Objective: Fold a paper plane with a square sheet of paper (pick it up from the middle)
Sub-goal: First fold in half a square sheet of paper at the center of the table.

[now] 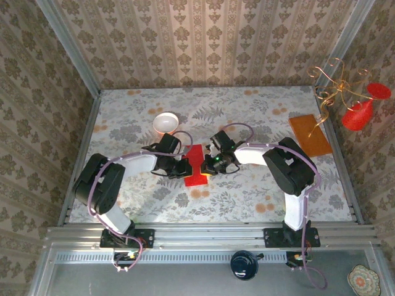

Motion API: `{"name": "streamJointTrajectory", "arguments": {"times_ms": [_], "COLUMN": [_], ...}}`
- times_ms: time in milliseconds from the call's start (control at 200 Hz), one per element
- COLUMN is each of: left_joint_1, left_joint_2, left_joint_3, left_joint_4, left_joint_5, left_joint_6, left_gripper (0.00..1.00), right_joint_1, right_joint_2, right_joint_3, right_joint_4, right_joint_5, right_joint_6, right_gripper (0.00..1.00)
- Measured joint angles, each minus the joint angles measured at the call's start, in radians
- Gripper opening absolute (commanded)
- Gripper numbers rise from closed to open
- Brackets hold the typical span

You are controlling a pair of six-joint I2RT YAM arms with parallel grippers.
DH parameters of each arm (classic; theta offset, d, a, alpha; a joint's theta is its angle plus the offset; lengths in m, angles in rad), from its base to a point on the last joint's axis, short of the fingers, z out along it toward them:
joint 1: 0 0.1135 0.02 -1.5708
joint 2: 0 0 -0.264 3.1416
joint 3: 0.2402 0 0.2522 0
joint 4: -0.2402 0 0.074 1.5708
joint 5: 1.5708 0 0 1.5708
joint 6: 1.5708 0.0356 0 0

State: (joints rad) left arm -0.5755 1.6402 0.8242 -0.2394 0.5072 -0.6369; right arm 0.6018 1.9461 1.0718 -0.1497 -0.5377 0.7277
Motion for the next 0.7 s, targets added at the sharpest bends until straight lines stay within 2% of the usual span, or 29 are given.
{"name": "streamJointTrajectory", "arguments": {"times_ms": [235, 470, 700], "left_joint_1": [0.003, 0.062, 0.112], "left_joint_2": [0.029, 0.021, -0.077], "left_joint_3": [-0.03, -0.086, -0.115], "left_joint_4": [0.015, 0.072, -0.023], "left_joint_5": [-0.005, 0.073, 0.046], "left_joint_6": [-0.008, 0.002, 0.017], "left_gripper": [0.09, 0.09, 0.1], "right_joint_1": [-0.003, -0.008, -0.008], "right_joint_2": [0.0, 0.004, 0.006], "right_joint_3": [0.0, 0.0, 0.002], "right_joint_4": [-0.002, -0.011, -0.015], "right_joint_5": [0.0, -0.004, -0.004], "right_joint_6": [0.0, 0.001, 0.002], "right_gripper": [0.05, 0.04, 0.04]}}
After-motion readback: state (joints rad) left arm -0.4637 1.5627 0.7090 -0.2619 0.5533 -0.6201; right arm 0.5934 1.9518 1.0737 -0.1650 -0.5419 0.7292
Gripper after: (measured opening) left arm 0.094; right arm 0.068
